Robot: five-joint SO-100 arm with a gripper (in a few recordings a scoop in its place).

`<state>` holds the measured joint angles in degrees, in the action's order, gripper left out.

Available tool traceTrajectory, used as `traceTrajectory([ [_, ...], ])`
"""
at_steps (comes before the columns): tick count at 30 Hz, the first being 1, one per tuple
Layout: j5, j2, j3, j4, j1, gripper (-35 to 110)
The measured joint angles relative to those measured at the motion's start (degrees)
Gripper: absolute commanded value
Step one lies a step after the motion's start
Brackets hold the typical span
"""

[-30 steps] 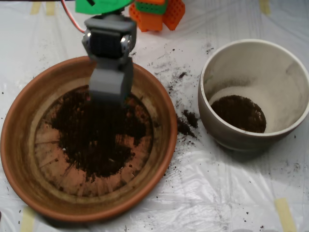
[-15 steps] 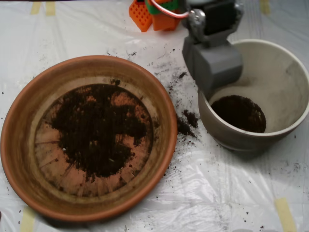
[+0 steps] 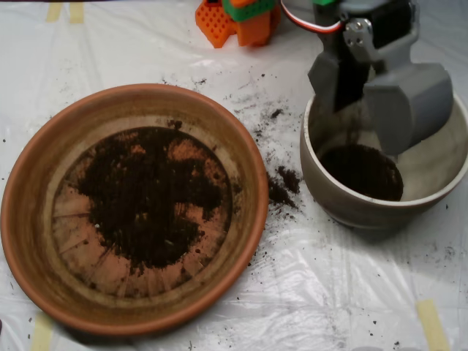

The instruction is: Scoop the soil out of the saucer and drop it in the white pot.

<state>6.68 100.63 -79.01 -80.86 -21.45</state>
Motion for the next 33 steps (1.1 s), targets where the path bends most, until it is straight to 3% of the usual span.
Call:
traceTrajectory([
  [15,-6.6,0.3,0.7,-1.6,4.3,43],
  [23,-11.0,8.2,-4.1,1.1,21.3,43],
  [33,-2.3,12.9,-29.2,11.3,41.3,44],
])
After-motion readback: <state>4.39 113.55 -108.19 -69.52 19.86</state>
